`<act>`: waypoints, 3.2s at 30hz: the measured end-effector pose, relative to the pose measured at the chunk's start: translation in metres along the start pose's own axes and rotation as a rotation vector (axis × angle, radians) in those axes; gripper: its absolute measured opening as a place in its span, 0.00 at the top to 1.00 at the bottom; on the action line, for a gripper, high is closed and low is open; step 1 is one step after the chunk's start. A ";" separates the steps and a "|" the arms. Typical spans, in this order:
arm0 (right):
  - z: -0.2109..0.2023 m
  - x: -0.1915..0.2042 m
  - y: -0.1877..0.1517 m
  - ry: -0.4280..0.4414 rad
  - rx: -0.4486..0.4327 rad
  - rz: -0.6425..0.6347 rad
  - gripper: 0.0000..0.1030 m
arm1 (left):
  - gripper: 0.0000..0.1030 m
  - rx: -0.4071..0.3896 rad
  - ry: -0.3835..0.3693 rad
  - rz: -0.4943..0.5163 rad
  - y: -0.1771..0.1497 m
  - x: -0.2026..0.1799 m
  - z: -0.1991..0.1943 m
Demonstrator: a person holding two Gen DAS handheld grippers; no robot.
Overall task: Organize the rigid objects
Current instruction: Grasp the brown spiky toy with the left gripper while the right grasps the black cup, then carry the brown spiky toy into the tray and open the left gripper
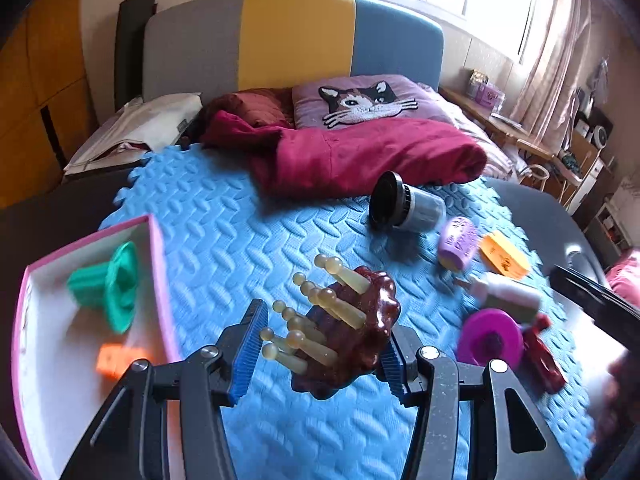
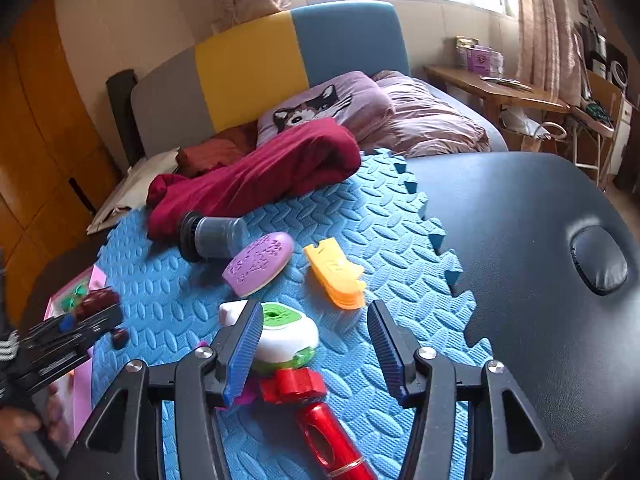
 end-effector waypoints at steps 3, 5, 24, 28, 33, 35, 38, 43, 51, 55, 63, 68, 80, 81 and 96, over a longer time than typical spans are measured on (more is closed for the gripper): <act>0.002 0.021 0.005 0.046 0.009 -0.030 0.37 | 0.48 -0.026 -0.008 -0.012 -0.008 0.006 -0.024; 0.003 0.038 0.012 0.069 0.001 -0.056 0.33 | 0.48 -0.036 -0.009 -0.018 -0.013 0.011 -0.035; 0.139 0.123 0.057 -0.059 0.225 -0.169 0.35 | 0.48 -0.087 0.030 -0.212 -0.046 0.095 -0.094; 0.123 0.142 0.046 -0.012 0.193 -0.252 0.36 | 0.47 -0.089 0.053 -0.222 -0.054 0.105 -0.099; 0.078 0.169 0.011 0.111 0.182 -0.343 0.36 | 0.48 -0.082 0.083 -0.251 -0.066 0.119 -0.105; 0.063 0.172 -0.005 0.156 0.194 -0.355 0.36 | 0.48 -0.079 0.098 -0.260 -0.071 0.125 -0.108; 0.040 0.173 -0.037 0.203 0.207 -0.384 0.36 | 0.47 -0.079 0.125 -0.272 -0.080 0.134 -0.115; 0.023 0.163 -0.077 0.177 0.190 -0.442 0.36 | 0.48 -0.081 0.167 -0.286 -0.095 0.143 -0.129; 0.021 0.155 -0.083 0.177 0.104 -0.467 0.36 | 0.47 -0.099 0.255 -0.261 -0.107 0.145 -0.146; 0.018 0.151 -0.085 0.208 0.100 -0.436 0.36 | 0.47 -0.101 0.292 -0.246 -0.109 0.147 -0.152; 0.025 0.143 -0.084 0.193 0.102 -0.409 0.37 | 0.47 -0.075 0.330 -0.238 -0.115 0.145 -0.149; 0.025 0.143 -0.084 0.178 0.099 -0.411 0.38 | 0.47 -0.058 0.329 -0.225 -0.118 0.139 -0.144; 0.025 0.144 -0.083 0.169 0.096 -0.418 0.38 | 0.47 -0.031 0.289 -0.277 -0.097 0.162 -0.119; 0.025 0.144 -0.083 0.171 0.097 -0.416 0.38 | 0.47 -0.035 0.290 -0.277 -0.092 0.165 -0.115; 0.027 0.142 -0.082 0.173 0.101 -0.410 0.38 | 0.47 -0.001 0.264 -0.353 -0.038 0.205 -0.043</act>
Point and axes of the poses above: each gripper's, at about its wrist camera, not at the fingertips, and z roughly the way its jaws point, x to its left, y to its top, the point moved 8 cm from there along z, roughly the way its jaws point, and after that the axes turned 4 degrees about -y, right-handed, at the moved point
